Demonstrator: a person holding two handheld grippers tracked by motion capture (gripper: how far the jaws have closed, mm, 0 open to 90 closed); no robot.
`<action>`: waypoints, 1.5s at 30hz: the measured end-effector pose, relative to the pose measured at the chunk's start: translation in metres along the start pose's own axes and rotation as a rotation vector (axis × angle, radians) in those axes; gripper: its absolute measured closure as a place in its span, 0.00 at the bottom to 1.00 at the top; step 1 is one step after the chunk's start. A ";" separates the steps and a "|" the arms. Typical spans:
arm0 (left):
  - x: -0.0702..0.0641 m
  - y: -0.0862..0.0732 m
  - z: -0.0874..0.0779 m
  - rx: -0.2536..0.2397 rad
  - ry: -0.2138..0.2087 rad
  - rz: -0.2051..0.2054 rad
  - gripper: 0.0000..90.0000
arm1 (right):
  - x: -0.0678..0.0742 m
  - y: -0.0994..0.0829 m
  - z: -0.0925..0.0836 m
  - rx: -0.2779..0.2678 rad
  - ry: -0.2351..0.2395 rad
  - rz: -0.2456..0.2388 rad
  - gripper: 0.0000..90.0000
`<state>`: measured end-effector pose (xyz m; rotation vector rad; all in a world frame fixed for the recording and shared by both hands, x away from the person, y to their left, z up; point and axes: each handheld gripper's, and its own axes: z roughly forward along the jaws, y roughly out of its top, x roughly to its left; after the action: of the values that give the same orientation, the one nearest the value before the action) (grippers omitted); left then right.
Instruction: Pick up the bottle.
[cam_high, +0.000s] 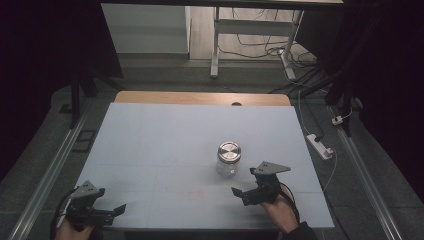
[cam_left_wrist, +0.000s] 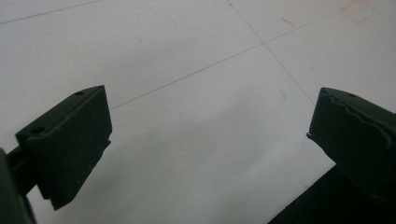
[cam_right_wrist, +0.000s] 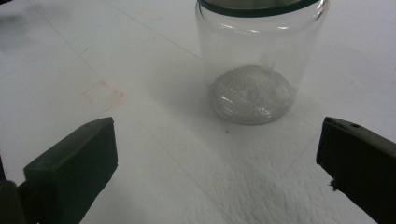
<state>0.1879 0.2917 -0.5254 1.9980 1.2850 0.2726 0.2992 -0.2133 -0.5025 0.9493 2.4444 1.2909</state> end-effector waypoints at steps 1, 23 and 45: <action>0.000 0.000 0.000 0.000 0.000 0.000 0.00 | -0.001 0.001 0.001 0.003 0.000 0.004 0.00; 0.001 0.000 0.000 -0.001 -0.013 0.000 0.00 | -0.016 0.020 0.032 0.055 -0.026 -0.010 0.00; 0.001 0.000 0.000 0.001 -0.019 -0.002 0.00 | -0.024 0.041 0.063 0.042 -0.040 -0.013 0.00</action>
<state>0.1886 0.2928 -0.5259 1.9960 1.2753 0.2516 0.3654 -0.1700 -0.5096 0.9587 2.4527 1.2088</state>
